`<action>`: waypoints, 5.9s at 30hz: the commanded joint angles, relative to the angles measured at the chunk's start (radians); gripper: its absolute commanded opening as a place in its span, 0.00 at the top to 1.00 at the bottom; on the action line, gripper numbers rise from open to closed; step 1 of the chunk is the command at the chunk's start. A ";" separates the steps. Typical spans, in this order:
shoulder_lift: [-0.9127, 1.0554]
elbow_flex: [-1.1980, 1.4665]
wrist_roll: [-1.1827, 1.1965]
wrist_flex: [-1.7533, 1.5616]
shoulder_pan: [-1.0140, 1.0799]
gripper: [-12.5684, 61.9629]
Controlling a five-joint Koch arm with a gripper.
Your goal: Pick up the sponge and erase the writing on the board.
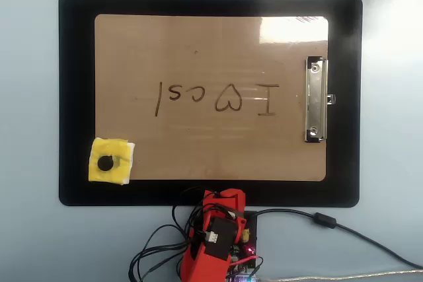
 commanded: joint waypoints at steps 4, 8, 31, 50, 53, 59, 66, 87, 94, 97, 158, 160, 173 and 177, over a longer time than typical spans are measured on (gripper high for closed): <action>0.044 0.046 -0.212 -0.229 -0.130 0.37; 0.044 0.046 -0.212 -0.230 -0.137 0.37; 0.037 -0.252 -0.675 -0.229 -0.899 0.37; -0.374 -0.419 -0.859 -0.959 -1.281 0.37; -0.411 -0.454 -0.857 -1.000 -1.299 0.37; -0.428 -0.445 -0.851 -1.026 -1.318 0.37; -0.422 -0.371 -0.844 -1.032 -1.319 0.38; -0.515 -0.130 -0.681 -1.612 -1.388 0.38; -0.598 -0.120 -0.652 -1.629 -1.390 0.38; -0.598 -0.094 -0.649 -1.631 -1.390 0.38; -0.575 -0.005 -0.509 -1.710 -1.390 0.72; -0.577 -0.005 -0.552 -1.709 -1.390 0.72; -0.598 -0.025 -0.581 -1.628 -1.387 0.79; -0.598 -0.017 -0.568 -1.628 -1.342 0.94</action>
